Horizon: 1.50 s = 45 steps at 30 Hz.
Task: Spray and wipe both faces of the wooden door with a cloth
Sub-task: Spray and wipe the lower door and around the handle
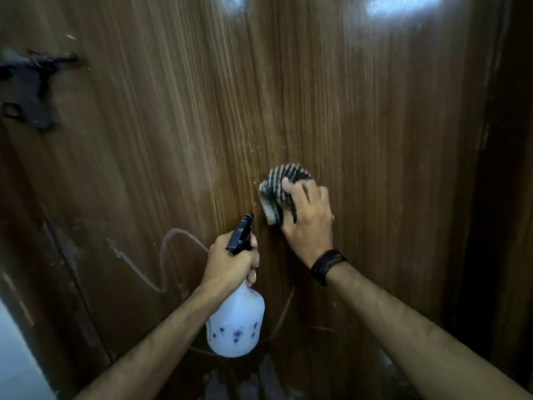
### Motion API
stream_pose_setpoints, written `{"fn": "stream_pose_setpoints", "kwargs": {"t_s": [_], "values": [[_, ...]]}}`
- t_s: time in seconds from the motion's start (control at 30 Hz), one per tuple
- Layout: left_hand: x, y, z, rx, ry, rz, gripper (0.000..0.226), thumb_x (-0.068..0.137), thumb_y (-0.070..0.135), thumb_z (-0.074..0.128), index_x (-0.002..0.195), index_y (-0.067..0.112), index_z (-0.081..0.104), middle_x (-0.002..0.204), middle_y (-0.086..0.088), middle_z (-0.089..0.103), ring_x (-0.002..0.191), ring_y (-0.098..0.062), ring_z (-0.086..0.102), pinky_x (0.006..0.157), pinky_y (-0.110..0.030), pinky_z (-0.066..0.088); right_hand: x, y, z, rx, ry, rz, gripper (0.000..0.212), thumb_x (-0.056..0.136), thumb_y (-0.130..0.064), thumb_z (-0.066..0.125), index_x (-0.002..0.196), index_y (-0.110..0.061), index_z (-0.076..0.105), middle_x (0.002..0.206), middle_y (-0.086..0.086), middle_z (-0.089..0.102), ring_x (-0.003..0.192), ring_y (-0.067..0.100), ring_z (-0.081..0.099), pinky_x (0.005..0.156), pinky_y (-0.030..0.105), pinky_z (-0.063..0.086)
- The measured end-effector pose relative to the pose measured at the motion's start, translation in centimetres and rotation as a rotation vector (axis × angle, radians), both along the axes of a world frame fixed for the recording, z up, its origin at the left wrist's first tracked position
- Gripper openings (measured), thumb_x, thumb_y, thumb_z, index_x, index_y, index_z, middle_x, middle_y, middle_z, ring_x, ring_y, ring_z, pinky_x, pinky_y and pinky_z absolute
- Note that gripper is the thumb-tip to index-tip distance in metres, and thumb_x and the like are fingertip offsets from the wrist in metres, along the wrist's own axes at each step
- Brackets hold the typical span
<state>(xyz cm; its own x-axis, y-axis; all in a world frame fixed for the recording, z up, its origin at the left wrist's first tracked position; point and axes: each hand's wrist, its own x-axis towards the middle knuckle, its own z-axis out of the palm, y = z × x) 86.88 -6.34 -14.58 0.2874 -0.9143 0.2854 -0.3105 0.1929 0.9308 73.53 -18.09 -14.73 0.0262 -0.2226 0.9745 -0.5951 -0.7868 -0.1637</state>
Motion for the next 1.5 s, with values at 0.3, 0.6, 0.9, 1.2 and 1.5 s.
{"fn": "stream_pose_setpoints", "kwargs": {"t_s": [0.3, 0.6, 0.9, 1.2, 1.5], "values": [[1.1, 2.4, 0.3, -0.012, 0.008, 0.022, 0.021, 0.086, -0.013, 0.054, 0.094, 0.005, 0.059, 0.069, -0.007, 0.058, 0.048, -0.023, 0.053, 0.048, -0.032, 0.046, 1.2, 0.4, 2.2, 0.078, -0.201, 0.115, 0.037, 0.082, -0.005, 0.067, 0.117, -0.015, 0.058, 0.112, 0.005, 0.052, 0.095, 0.015, 0.042, 0.077, 0.029, 0.04], [1.9, 3.1, 0.2, -0.01, -0.02, 0.073, 0.02, 0.085, -0.013, 0.054, 0.093, 0.005, 0.059, 0.063, -0.005, 0.056, 0.048, -0.024, 0.052, 0.051, -0.034, 0.046, 3.7, 2.5, 0.8, -0.078, 0.352, 0.115, 0.041, 0.083, -0.019, 0.059, 0.124, -0.011, 0.058, 0.112, 0.011, 0.055, 0.094, 0.027, 0.049, 0.072, 0.04, 0.049], [1.0, 2.2, -0.2, 0.014, -0.05, -0.049, 0.02, 0.089, -0.011, 0.055, 0.09, 0.008, 0.059, 0.061, -0.004, 0.056, 0.048, -0.023, 0.053, 0.052, -0.035, 0.044, -5.7, -0.7, -0.7, 0.059, 0.134, -0.016, 0.034, 0.087, -0.006, 0.068, 0.119, -0.011, 0.059, 0.109, 0.006, 0.052, 0.095, 0.024, 0.05, 0.075, 0.037, 0.048], [-2.5, 1.6, -8.1, 0.263, -0.246, -0.31, 0.02, 0.091, -0.01, 0.056, 0.092, 0.01, 0.06, 0.074, -0.01, 0.06, 0.054, -0.023, 0.056, 0.06, -0.04, 0.048, -10.2, 1.6, -13.9, 0.287, -0.263, 0.006, 0.022, 0.095, -0.007, 0.063, 0.114, 0.0, 0.056, 0.107, 0.011, 0.055, 0.1, 0.009, 0.048, 0.087, 0.008, 0.035], [-3.7, 0.4, -13.3, 0.385, -0.43, -0.333, 0.018, 0.093, -0.007, 0.056, 0.09, 0.01, 0.059, 0.066, -0.008, 0.059, 0.049, -0.019, 0.056, 0.058, -0.039, 0.05, -10.8, 2.0, -25.6, 0.493, -0.522, -0.027, 0.023, 0.095, -0.013, 0.065, 0.11, 0.001, 0.053, 0.103, 0.001, 0.05, 0.096, 0.01, 0.048, 0.083, 0.011, 0.034]]}}
